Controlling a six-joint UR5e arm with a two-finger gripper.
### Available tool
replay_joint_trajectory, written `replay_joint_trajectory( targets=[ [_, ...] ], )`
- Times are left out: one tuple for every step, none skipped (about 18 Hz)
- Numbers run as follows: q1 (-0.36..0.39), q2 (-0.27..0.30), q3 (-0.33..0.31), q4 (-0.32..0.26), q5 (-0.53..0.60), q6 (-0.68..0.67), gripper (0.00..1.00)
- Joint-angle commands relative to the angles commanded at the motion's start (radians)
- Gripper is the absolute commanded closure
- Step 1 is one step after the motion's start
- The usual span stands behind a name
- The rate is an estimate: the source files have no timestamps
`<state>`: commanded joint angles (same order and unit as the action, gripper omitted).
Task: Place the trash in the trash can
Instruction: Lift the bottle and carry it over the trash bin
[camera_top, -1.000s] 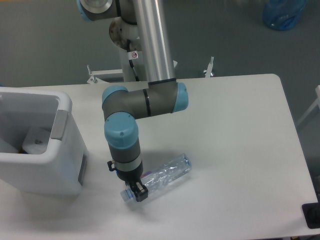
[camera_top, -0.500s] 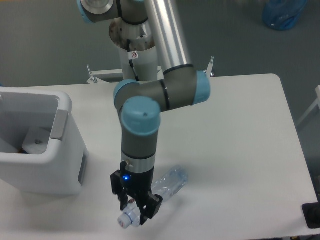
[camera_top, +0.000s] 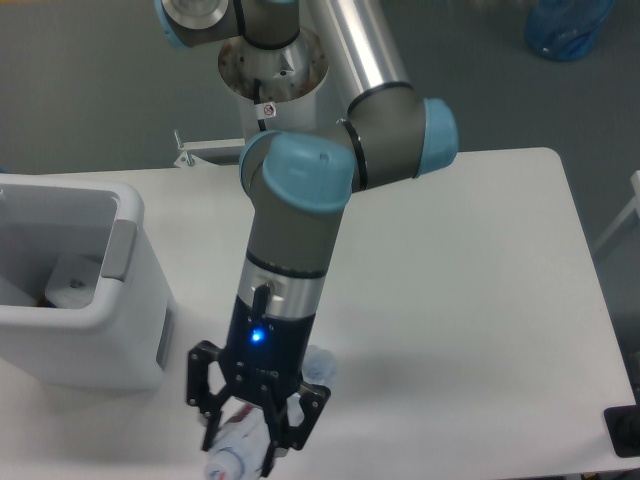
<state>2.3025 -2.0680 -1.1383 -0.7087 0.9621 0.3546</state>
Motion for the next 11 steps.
replay_joint_trajectory(
  targets=[
    [-0.003, 0.014, 0.0, 0.0, -0.015, -0.02, 0.44],
    [-0.008, 0.029, -0.001, 0.0, -0.026, -0.043, 0.44],
    [-0.011, 0.046, -0.001, 0.0, -0.034, -0.066, 0.44],
    [-0.012, 0.055, -0.001, 0.0, -0.042, -0.078, 0.44],
    [-0.023, 0.061, -0.001, 0.002, -0.048, -0.085, 0.44],
    [-0.038, 0.072, -0.001, 0.005, -0.051, -0.089, 0.44],
    [-0.057, 0.08, -0.001, 0.006, -0.051, -0.092, 0.43],
    [-0.076, 0.084, -0.001, 0.006, -0.055, -0.092, 0.43],
    [-0.093, 0.085, -0.006, 0.006, -0.074, -0.092, 0.43],
    [-0.101, 0.085, -0.011, 0.006, -0.112, -0.092, 0.43],
    [-0.106, 0.088, -0.017, 0.006, -0.162, -0.095, 0.43]
  ],
)
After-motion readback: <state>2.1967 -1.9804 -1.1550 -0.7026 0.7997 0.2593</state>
